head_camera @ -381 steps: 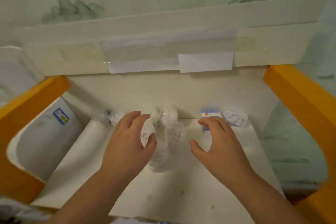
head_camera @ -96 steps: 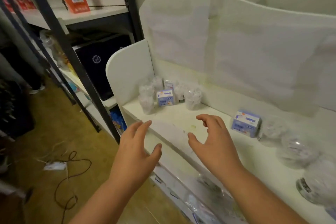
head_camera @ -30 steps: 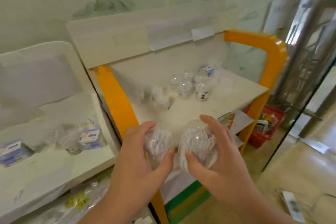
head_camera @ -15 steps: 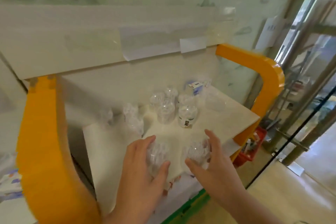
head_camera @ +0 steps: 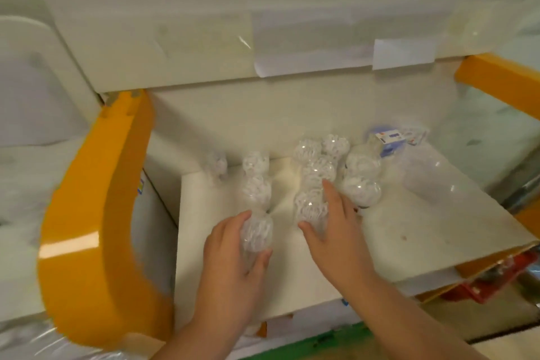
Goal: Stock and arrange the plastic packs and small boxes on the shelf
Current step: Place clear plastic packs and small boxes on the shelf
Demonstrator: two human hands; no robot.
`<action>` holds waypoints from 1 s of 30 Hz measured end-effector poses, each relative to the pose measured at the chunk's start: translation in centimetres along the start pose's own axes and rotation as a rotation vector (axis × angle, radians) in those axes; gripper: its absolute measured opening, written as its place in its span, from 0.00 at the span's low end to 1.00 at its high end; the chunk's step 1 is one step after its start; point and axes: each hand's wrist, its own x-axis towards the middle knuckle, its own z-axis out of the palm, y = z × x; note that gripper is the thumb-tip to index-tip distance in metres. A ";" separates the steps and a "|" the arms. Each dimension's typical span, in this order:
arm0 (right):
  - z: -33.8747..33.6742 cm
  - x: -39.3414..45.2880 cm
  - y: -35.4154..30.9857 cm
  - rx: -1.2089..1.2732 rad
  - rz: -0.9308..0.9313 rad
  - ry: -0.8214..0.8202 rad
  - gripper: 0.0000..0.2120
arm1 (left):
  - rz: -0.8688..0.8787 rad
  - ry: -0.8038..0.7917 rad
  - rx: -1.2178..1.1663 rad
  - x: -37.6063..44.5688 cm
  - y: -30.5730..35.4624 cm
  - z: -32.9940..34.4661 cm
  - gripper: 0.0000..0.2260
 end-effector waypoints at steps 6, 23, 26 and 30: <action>0.0 0.8 0.4 -0.006 -0.070 0.010 0.35 | -0.167 0.070 0.068 0.0 -0.5 0.4 0.31; -2.7 0.3 2.4 0.178 -0.250 -0.013 0.37 | -0.424 0.234 0.167 6.8 -2.9 2.7 0.30; -3.9 0.4 2.3 0.202 -0.288 -0.012 0.37 | -0.427 0.233 0.153 7.6 -3.2 3.3 0.33; -5.6 0.6 2.2 0.220 -0.355 -0.049 0.35 | -0.421 0.245 0.120 7.4 -2.6 3.2 0.41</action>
